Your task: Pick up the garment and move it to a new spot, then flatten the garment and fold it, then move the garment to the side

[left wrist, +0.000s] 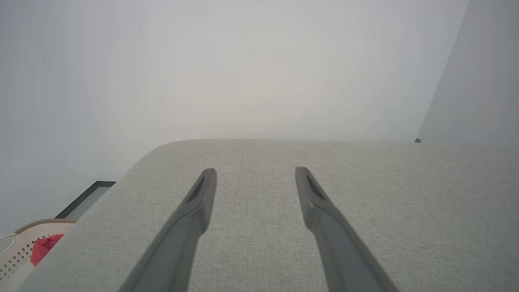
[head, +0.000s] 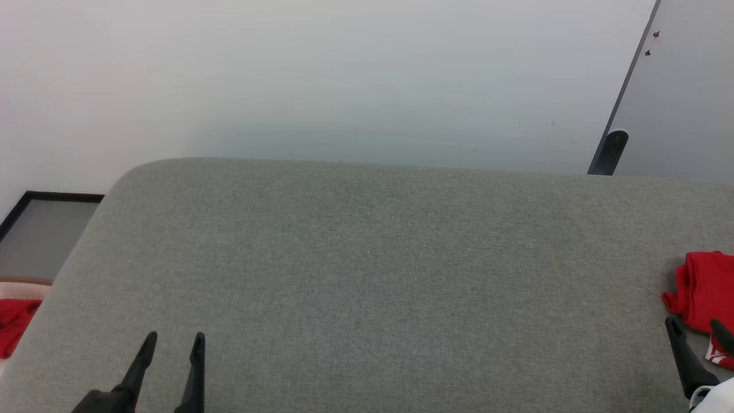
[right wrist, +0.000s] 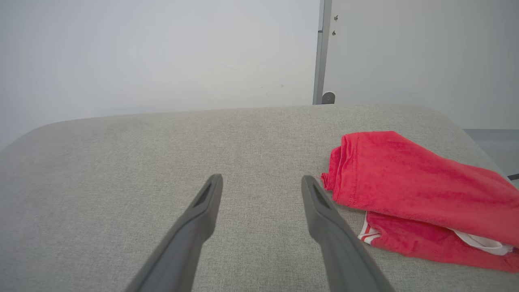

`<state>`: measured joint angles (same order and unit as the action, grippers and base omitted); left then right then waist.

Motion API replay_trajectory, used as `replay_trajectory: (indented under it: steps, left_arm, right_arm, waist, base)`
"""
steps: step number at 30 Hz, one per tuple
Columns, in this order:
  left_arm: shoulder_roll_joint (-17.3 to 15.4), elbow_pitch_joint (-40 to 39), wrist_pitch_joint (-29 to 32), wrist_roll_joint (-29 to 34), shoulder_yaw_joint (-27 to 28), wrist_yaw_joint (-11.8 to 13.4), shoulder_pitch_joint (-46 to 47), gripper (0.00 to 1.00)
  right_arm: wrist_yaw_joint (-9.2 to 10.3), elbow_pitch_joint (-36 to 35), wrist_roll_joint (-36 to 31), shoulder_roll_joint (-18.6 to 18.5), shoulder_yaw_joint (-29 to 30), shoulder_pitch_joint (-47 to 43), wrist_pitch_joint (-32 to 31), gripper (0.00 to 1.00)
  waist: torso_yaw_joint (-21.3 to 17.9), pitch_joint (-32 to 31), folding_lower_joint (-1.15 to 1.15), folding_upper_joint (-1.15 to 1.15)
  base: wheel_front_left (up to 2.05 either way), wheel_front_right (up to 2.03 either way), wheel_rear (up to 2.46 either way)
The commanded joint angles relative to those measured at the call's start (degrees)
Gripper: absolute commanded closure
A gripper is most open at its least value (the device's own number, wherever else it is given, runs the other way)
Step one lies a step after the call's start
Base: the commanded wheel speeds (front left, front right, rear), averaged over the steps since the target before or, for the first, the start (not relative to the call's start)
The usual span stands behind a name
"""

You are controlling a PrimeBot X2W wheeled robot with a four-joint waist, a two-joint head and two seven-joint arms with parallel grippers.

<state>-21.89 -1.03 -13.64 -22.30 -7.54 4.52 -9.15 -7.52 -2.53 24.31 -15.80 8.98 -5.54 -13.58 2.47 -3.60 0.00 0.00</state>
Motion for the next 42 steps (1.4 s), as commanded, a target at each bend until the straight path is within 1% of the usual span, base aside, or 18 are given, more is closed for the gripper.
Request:
replay_trajectory:
  steps: [1, 23, 30, 35, 42]
  left_arm:
    - [-0.17, -0.19, -0.03, -0.53, -0.06, 0.25, 0.16, 0.00]
    - [-0.84, -1.19, 0.64, -1.20, -0.38, 0.99, -0.52, 0.00]
    - [-0.76, -1.21, 0.38, -1.49, -0.25, 1.37, -0.44, 0.00]
    - [-0.57, -0.97, 0.19, -1.84, -0.29, 1.32, -0.23, 0.00]
    - [-0.30, -0.43, -0.15, -2.15, -0.33, 1.28, 0.26, 0.00]
  right_arm:
    - [0.07, -0.26, -0.11, 0.30, 0.22, -0.90, -0.01, 0.00]
    - [0.07, -0.62, 0.40, 0.79, -0.06, -1.12, 0.39, 0.00]
    - [0.07, -0.70, -0.05, 0.85, 0.26, -0.52, 1.80, 0.00]
    - [0.07, -0.62, -0.56, 0.64, -0.39, -0.42, 4.30, 0.00]
    - [0.07, 0.56, -2.68, 0.52, -0.93, -0.38, 10.89, 0.00]
  waist:
    - [0.00, -0.01, 0.00, 0.00]
    - [0.24, 0.37, 0.00, 0.00]
    - [0.35, 0.27, 0.00, 0.00]
    - [0.38, 0.20, 0.00, 0.00]
    - [0.34, 0.15, 0.00, 0.00]
  base:
    - [0.00, 0.00, 0.00]
    - [0.00, 0.00, 0.00]
    - [0.00, 0.00, 0.00]
    - [0.00, 0.00, 0.00]
    - [0.00, 0.00, 0.00]
